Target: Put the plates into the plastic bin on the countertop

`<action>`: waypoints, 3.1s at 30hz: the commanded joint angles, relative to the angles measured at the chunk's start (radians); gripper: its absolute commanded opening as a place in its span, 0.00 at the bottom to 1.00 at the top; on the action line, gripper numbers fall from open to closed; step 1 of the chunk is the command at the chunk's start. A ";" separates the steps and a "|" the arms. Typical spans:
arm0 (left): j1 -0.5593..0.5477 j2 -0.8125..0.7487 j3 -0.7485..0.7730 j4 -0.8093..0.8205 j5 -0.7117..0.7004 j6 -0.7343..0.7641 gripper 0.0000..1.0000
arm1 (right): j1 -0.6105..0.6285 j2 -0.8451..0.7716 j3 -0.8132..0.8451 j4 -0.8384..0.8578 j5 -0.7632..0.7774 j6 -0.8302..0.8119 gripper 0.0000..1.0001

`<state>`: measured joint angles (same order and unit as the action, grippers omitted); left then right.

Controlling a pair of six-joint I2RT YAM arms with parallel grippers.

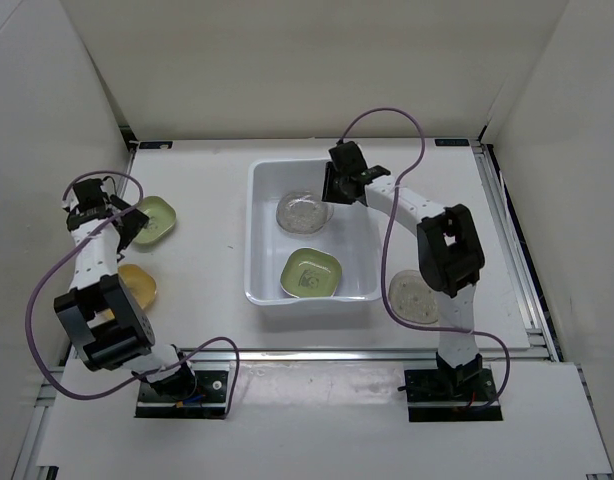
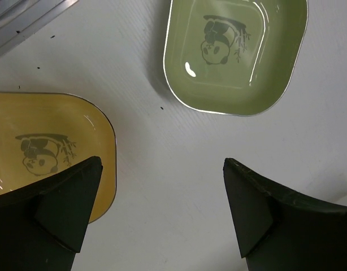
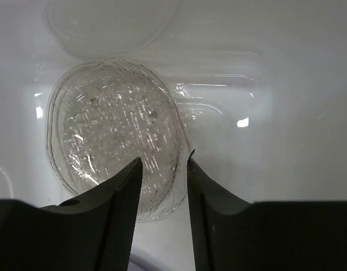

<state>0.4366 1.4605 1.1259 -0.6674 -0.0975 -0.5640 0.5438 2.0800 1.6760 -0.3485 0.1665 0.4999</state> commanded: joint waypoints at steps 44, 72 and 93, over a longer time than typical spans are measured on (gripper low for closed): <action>0.064 0.066 0.114 0.054 0.018 0.055 0.99 | 0.045 0.160 0.162 -0.038 -0.019 -0.218 0.70; 0.067 0.080 0.158 0.017 -0.005 0.079 0.99 | 0.082 0.141 0.208 -0.096 -0.051 -0.119 0.75; 0.079 0.159 0.164 0.017 0.002 0.111 0.99 | 0.131 0.060 0.220 -0.057 -0.001 -0.184 0.77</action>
<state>0.5041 1.6112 1.2587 -0.6537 -0.0925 -0.4709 0.6796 2.2295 1.8687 -0.4416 0.1375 0.3489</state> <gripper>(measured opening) 0.991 0.767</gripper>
